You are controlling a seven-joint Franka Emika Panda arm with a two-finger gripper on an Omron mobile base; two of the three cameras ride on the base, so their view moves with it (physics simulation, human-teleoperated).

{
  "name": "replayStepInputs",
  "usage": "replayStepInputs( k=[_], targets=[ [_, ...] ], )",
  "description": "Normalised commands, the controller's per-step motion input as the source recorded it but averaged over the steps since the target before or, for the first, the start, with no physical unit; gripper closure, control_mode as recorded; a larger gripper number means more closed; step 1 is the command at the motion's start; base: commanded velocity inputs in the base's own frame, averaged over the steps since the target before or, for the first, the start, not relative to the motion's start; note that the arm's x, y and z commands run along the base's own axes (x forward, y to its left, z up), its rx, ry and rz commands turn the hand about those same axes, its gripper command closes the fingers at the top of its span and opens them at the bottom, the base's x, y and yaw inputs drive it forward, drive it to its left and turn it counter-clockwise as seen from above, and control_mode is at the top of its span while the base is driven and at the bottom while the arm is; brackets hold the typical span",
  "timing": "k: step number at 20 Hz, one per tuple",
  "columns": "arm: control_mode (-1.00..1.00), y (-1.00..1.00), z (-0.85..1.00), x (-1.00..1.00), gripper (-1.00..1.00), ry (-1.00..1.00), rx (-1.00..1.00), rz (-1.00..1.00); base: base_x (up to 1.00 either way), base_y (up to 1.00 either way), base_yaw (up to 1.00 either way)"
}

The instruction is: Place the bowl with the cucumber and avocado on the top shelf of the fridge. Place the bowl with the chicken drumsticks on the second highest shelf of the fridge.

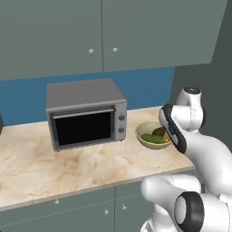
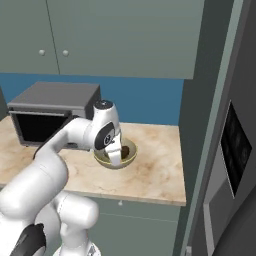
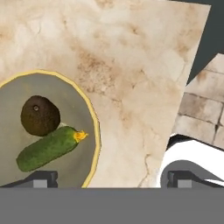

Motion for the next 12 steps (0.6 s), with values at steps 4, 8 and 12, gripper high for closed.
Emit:
replayStepInputs(
  k=[4,8,12],
  targets=[
    [-1.0,-0.06,-0.57,0.06,-1.0,0.0,0.0,0.04,0.0,0.0,0.0],
    [-1.0,-0.12,-0.46,0.07,-1.0,0.0,0.0,0.09,0.0,0.0,0.0],
    [-1.0,0.0,-0.14,0.24,-1.0,0.0,0.0,0.04,0.0,0.0,0.0]
  ],
)
